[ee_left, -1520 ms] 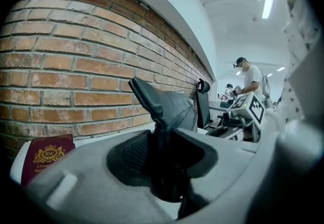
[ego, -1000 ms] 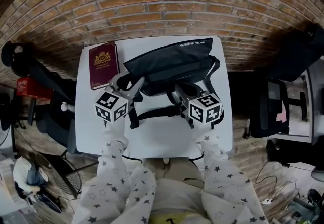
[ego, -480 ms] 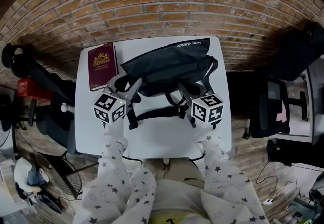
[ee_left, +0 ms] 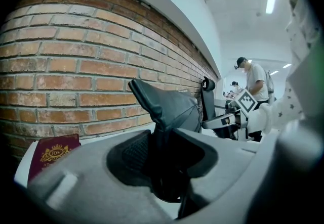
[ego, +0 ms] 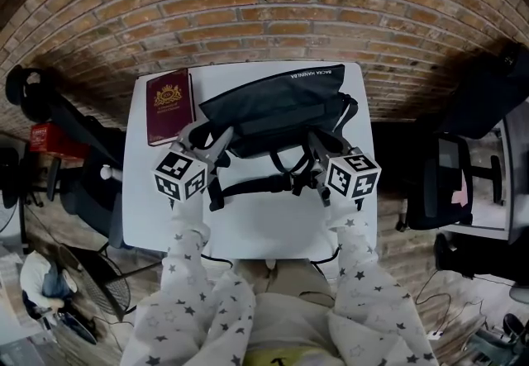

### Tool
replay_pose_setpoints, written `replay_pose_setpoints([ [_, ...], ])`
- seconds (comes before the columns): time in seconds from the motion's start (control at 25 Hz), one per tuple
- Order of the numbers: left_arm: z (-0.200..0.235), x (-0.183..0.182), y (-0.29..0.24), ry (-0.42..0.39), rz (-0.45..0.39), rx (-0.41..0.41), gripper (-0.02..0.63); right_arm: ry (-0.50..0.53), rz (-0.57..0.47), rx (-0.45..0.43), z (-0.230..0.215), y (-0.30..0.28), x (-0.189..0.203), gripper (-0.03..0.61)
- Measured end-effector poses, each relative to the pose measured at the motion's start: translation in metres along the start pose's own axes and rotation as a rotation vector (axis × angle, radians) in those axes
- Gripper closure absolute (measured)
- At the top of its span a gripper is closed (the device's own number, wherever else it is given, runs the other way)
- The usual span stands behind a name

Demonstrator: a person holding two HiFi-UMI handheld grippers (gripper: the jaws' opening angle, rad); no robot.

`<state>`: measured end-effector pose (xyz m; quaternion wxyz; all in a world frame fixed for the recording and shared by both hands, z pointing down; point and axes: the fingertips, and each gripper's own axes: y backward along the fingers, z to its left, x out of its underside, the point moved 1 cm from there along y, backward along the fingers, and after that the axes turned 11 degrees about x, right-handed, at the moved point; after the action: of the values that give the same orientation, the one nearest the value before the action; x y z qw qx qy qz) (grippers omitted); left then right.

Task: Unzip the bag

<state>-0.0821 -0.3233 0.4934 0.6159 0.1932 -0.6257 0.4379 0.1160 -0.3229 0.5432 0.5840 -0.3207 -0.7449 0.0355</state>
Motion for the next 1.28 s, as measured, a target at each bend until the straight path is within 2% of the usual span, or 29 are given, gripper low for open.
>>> replay_pose_setpoints([
  [0.84, 0.002, 0.001, 0.003, 0.016, -0.008, -0.021, 0.485, 0.042, -0.017, -0.003, -0.006, 0.005, -0.009, 0.560],
  [1.08, 0.002, 0.002, 0.004, 0.011, 0.001, -0.021, 0.486, -0.007, -0.047, 0.085, -0.044, 0.020, -0.019, 0.561],
  [1.28, 0.004, 0.002, 0.006, 0.014, -0.004, -0.027, 0.486, 0.042, -0.042, 0.099, -0.051, 0.021, -0.024, 0.561],
])
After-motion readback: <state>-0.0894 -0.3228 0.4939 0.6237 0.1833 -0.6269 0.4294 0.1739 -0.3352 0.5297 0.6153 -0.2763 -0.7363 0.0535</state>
